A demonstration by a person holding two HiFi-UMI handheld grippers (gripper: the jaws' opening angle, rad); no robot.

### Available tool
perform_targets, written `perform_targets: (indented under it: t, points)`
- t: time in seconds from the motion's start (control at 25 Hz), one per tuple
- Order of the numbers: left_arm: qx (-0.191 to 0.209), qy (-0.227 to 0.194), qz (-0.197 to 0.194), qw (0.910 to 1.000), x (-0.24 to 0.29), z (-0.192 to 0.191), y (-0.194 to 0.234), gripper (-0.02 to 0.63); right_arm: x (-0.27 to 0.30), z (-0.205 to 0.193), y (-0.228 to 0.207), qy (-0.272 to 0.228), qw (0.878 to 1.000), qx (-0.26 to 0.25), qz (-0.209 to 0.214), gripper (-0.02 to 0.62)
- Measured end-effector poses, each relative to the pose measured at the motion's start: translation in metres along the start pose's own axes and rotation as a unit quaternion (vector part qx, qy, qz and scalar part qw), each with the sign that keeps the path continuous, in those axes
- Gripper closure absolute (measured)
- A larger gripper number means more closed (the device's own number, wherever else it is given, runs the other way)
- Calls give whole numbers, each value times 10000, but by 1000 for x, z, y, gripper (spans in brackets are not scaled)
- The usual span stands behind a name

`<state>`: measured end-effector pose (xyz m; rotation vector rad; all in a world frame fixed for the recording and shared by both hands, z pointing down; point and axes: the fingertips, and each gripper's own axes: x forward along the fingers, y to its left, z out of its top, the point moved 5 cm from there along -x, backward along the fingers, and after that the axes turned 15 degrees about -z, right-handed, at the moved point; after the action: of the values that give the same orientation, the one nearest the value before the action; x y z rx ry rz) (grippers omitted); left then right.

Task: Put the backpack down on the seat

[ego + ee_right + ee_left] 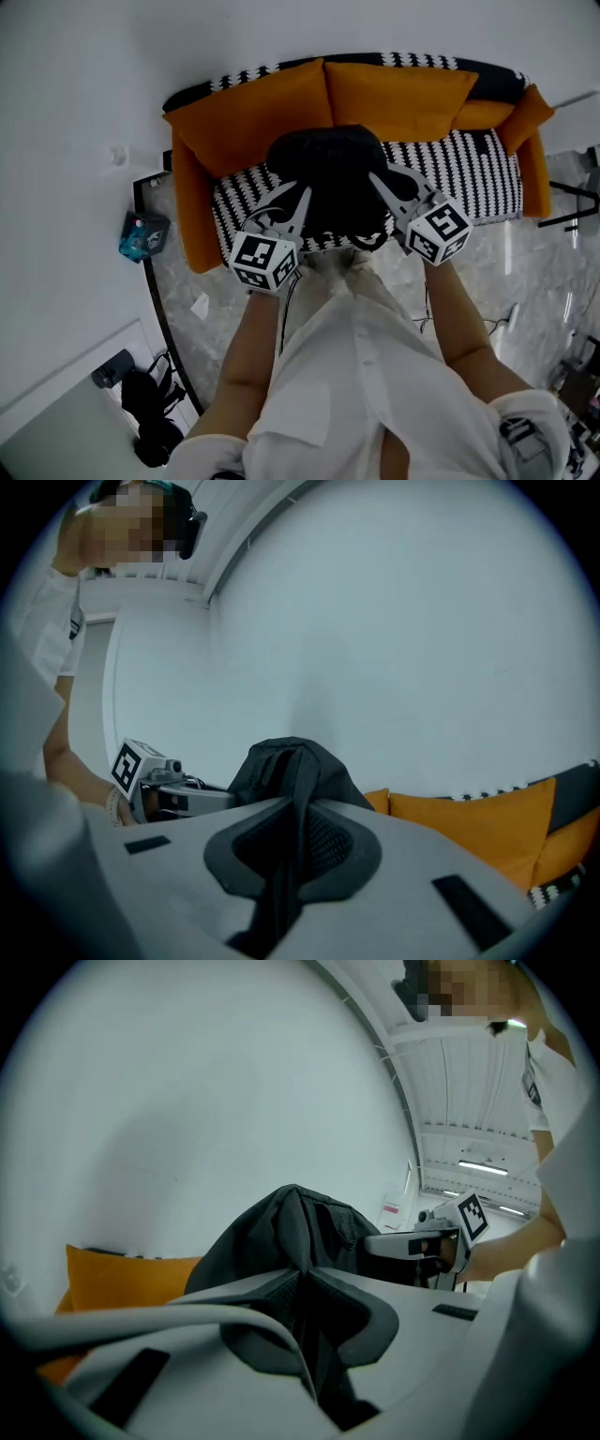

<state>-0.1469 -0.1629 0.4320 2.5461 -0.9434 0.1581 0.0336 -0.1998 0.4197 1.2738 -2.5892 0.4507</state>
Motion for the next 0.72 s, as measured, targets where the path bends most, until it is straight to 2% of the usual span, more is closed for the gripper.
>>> perform_targets:
  t: [0.36, 0.6, 0.72]
  points:
    - [-624, 779, 191, 9948, 23, -80, 46, 561, 47, -83, -11, 939, 9949, 145, -334, 565]
    - [-1038, 1092, 358, 9879, 38, -129, 70, 561, 71, -134, -21, 1567, 9864, 206, -452, 565]
    - [-1168, 1082, 340, 9867, 44, -142, 77, 561, 78, -148, -25, 1685, 9838, 323, -524, 565]
